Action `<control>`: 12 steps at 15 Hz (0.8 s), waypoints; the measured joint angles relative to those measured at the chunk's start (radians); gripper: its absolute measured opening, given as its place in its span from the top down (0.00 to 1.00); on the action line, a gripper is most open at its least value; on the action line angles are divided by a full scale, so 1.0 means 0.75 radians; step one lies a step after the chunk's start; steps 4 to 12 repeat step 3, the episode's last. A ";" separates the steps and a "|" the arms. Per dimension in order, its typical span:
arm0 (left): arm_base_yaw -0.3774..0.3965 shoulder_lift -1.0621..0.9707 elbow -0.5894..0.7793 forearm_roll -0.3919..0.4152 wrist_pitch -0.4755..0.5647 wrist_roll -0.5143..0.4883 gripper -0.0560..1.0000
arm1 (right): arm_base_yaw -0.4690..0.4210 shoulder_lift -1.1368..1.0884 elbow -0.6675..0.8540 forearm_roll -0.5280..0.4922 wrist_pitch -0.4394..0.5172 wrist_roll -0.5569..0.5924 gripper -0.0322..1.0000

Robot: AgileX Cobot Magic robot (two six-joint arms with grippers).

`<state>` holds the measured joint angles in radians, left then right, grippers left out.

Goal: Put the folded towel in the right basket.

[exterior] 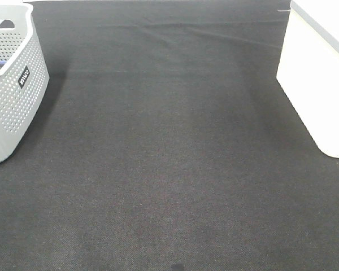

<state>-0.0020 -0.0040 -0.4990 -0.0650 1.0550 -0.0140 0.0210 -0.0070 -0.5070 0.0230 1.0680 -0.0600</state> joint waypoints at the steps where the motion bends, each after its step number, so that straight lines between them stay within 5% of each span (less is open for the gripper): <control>1: 0.000 0.000 0.000 0.000 0.000 0.000 0.03 | 0.000 0.000 0.000 0.000 0.000 0.000 0.23; 12: 0.000 0.000 0.000 0.000 0.000 0.000 0.03 | 0.000 0.000 0.000 0.000 0.000 0.000 0.23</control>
